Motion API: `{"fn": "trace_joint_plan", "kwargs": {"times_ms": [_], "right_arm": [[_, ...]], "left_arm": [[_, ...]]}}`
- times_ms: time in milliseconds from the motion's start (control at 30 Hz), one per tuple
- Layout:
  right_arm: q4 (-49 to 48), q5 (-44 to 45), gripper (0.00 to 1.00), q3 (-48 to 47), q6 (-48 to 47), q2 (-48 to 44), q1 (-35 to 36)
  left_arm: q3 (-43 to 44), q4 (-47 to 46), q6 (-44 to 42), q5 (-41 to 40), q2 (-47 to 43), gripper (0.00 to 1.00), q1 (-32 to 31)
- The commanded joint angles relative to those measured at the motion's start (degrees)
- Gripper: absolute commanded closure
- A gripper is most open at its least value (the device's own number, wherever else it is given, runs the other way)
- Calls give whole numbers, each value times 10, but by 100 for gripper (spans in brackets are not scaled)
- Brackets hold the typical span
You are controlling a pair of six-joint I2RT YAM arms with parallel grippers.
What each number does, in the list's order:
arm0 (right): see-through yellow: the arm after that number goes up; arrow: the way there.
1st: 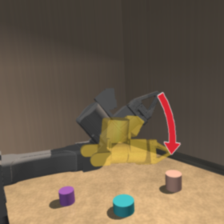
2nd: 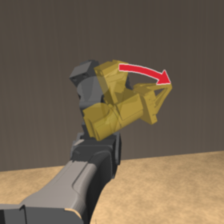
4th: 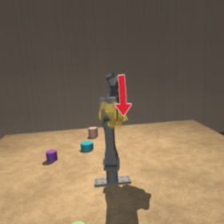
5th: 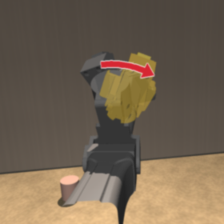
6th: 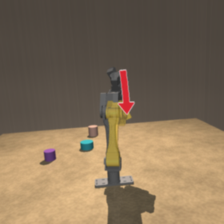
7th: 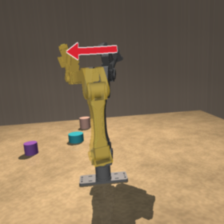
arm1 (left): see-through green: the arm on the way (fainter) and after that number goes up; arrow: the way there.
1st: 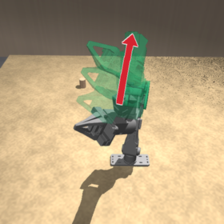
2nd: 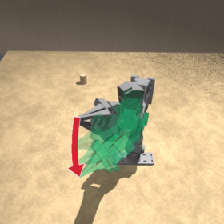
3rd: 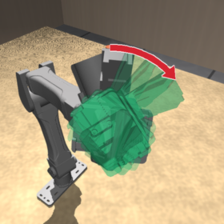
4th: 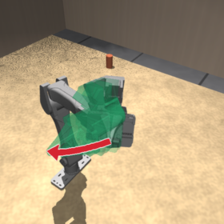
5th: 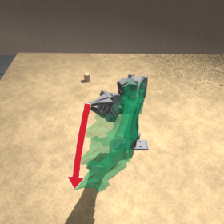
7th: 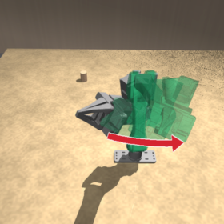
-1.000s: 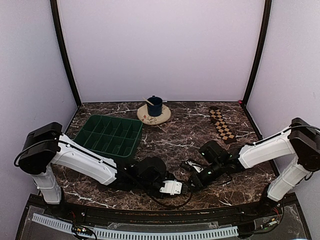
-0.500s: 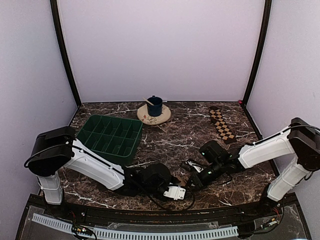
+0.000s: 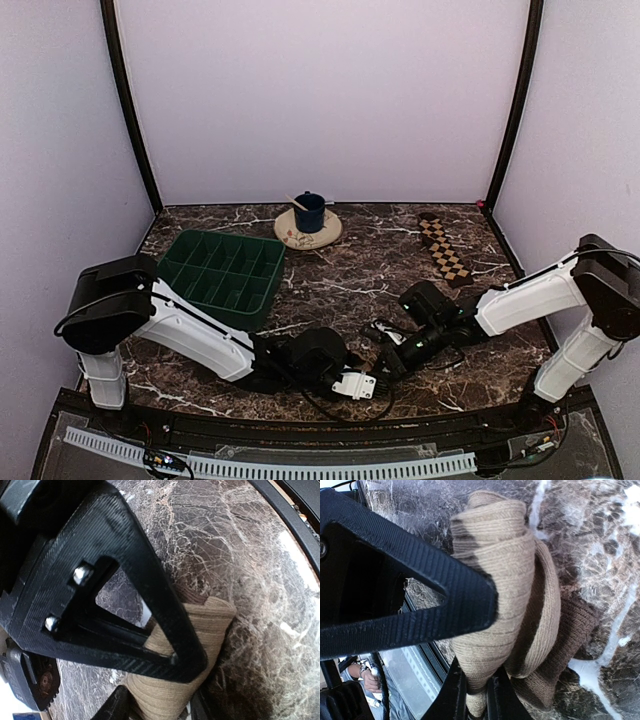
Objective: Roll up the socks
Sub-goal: Roll the sock at the center of the board, then pick up the sock from the center of the board.
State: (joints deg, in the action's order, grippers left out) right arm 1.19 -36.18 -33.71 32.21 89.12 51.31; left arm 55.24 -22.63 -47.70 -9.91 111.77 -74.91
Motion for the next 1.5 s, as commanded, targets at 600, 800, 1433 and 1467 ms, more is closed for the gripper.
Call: {"fn": "trace_joint_plan", "kwargs": {"times_ms": [600, 800, 1433, 1467], "right_arm": [[-3, -36, 100, -16, -20, 35, -1], [1, -28, 95, -14, -20, 30, -2], [44, 63, 68, 49, 11, -121, -2], [46, 69, 67, 53, 14, -130, -2]], "left_arm": [[47, 121, -10, 52, 53, 70, -2], [74, 177, 2, 80, 72, 91, -4], [103, 311, 73, 71, 80, 100, 14], [105, 319, 76, 73, 80, 100, 14]]}}
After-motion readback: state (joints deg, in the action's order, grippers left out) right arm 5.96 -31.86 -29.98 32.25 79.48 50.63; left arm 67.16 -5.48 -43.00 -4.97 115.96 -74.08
